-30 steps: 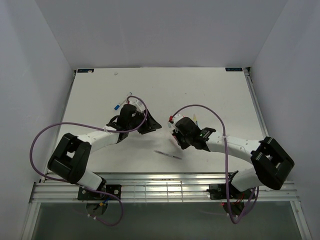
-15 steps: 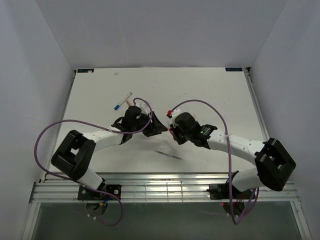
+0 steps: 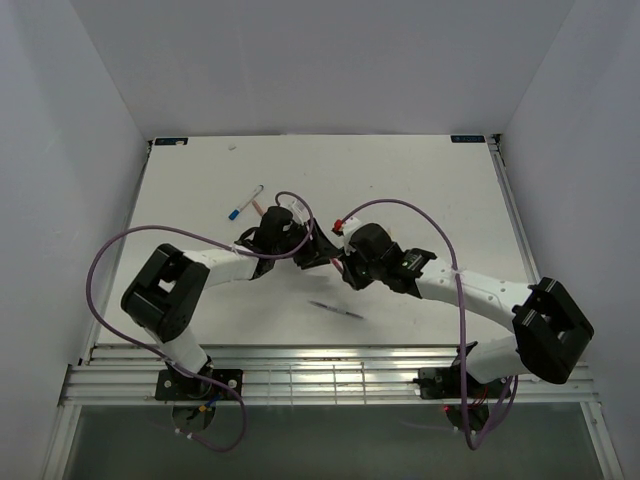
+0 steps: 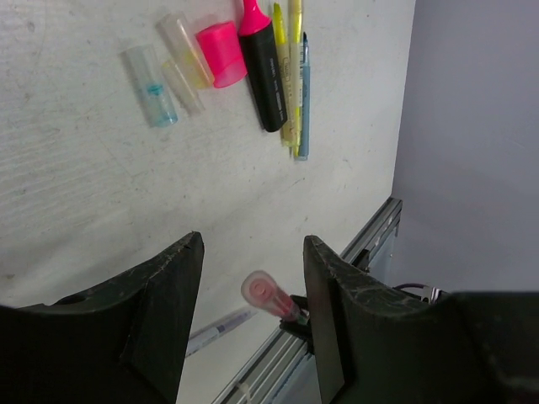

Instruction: Open the pen caps

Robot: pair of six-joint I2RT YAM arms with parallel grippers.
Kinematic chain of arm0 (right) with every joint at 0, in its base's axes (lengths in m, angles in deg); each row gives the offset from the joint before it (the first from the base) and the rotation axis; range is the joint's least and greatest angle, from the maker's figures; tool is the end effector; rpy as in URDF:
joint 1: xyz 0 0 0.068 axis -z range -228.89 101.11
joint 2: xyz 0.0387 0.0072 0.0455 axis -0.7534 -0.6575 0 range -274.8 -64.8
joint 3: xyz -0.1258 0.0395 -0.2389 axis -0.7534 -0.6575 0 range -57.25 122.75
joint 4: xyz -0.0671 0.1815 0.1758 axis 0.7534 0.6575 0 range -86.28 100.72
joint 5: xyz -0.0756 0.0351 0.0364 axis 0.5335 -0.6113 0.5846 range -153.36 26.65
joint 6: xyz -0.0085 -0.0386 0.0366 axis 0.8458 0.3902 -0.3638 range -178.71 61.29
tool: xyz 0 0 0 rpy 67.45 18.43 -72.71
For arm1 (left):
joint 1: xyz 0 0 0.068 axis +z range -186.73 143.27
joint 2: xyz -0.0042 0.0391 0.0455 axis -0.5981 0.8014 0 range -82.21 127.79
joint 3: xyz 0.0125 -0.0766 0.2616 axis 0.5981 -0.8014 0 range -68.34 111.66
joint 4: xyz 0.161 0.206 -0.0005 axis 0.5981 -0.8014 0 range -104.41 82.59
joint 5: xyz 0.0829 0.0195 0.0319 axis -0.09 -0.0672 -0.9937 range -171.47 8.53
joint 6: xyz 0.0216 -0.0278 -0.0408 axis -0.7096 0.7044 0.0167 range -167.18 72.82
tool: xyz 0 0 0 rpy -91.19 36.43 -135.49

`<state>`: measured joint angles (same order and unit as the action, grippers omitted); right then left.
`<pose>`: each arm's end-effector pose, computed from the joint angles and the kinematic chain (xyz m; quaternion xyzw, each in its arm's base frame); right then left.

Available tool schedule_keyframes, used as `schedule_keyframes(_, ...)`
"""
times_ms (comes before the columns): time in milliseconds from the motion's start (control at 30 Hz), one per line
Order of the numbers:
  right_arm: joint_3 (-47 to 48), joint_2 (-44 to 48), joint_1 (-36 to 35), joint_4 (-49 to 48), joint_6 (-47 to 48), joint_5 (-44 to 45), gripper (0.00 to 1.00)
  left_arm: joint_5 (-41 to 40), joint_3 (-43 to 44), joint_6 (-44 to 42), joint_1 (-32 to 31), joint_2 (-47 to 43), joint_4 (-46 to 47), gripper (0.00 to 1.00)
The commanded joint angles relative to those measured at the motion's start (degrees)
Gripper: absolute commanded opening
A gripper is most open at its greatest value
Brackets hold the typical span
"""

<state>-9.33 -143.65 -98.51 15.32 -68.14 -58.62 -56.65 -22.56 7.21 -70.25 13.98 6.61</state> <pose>0.1906 0.2196 0.2242 -0.2987 0.8647 0.1653 0.3686 0.2721 -0.1984 0.1624 -0.0627 0.8748 -0.4438 0.1840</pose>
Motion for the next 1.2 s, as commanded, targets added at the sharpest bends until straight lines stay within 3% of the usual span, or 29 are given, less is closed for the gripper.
schedule_keyframes(0, 0.7, 2.4, -0.4, -3.2, -0.6, -2.1, 0.08, 0.0, 3.2, 0.7, -0.2, 0.5, 1.4, 0.61)
schedule_keyframes(100, 1.0, 2.0, -0.3, -3.3, -0.5, -2.2, 0.08, 0.6, 4.3, 1.2, -0.5, 1.6, 1.5, 0.61)
schedule_keyframes(233, 1.1, 1.6, -0.3, -4.0, -0.5, -2.0, 0.08, 0.8, 4.5, 1.3, -1.3, 1.9, 1.5, 0.48)
schedule_keyframes(267, 1.1, 1.4, -0.3, -4.1, -0.5, -1.9, 0.08, 0.9, 4.5, 1.5, -1.3, 1.9, 1.6, 0.35)
schedule_keyframes(433, 1.3, 0.5, -0.3, -5.7, -0.8, -0.6, 0.08, 1.6, 4.1, 2.1, -1.5, 1.4, 1.9, 0.02)
schedule_keyframes(667, 2.6, -1.4, -0.3, -6.8, -1.4, -0.5, 0.08, 1.5, 4.0, 3.4, -1.6, 0.4, 2.2, 0.00)
schedule_keyframes(733, 2.9, -1.8, -0.3, -6.9, -1.4, -1.3, 0.14, 1.5, 4.1, 3.3, -1.6, 0.3, 2.3, 0.00)
schedule_keyframes(767, 3.0, -2.0, -0.3, -7.0, -1.4, -1.7, 0.28, 1.5, 4.1, 3.3, -1.6, 0.3, 2.3, 0.00)
schedule_keyframes(800, 3.0, -2.4, -0.3, -7.0, -1.4, -1.8, 0.34, 1.6, 4.2, 3.1, -1.6, 0.3, 2.4, 0.00)
schedule_keyframes(933, 3.1, -3.4, -0.3, -7.1, -1.1, -2.2, 0.38, 2.0, 4.8, 3.4, -1.6, 0.4, 2.3, 0.00)
schedule_keyframes(1033, 3.1, -4.4, -0.3, -7.5, -1.1, -2.6, 0.28, 2.3, 5.7, 3.3, -1.6, 0.7, 2.3, 0.00)
schedule_keyframes(1067, 3.0, -4.6, -0.3, -7.5, -1.2, -2.5, 0.09, 2.3, 6.0, 3.3, -1.6, 0.7, 2.3, 0.00)
schedule_keyframes(1167, 2.0, -4.6, -0.3, -7.5, -1.4, -1.0, 0.08, 1.8, 7.0, 3.6, -1.1, 0.8, 1.4, 0.00)
